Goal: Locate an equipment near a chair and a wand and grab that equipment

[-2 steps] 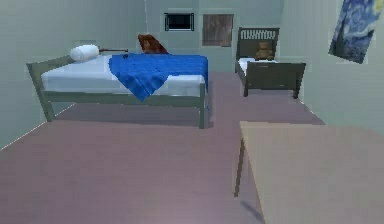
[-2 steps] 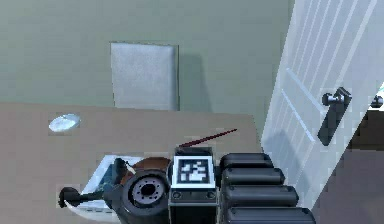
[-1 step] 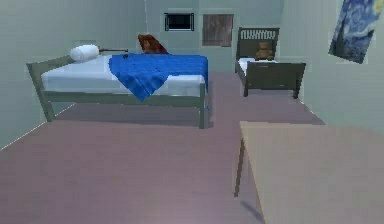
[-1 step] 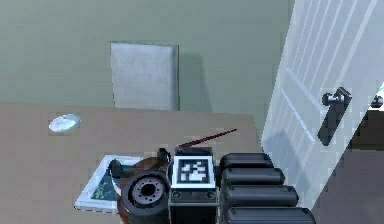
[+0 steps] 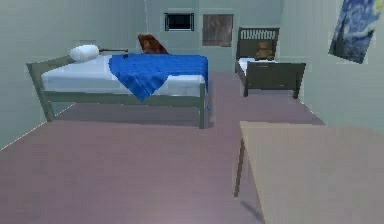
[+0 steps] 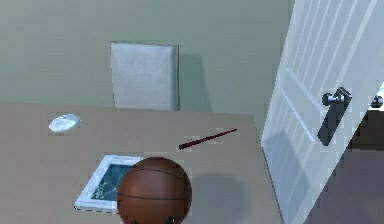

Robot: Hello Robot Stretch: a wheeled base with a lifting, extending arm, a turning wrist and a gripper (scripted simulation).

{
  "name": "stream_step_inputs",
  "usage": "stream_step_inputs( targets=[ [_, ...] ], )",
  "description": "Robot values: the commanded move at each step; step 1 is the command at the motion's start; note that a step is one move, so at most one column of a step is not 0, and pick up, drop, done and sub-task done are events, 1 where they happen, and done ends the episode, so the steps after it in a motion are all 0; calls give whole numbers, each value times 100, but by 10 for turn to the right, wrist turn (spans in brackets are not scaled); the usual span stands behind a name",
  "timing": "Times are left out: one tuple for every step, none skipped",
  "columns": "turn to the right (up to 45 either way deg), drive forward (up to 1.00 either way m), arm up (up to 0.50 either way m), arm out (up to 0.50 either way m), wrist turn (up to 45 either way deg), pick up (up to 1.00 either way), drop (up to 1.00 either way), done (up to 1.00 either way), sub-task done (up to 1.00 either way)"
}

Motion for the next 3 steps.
stream_step_inputs(
  targets=[
    [0,0,0,0,0,100,0,0,0],
    [0,0,10,0,0,0,0,0,0],
    [0,0,0,0,0,0,0,100,0]
  ],
)
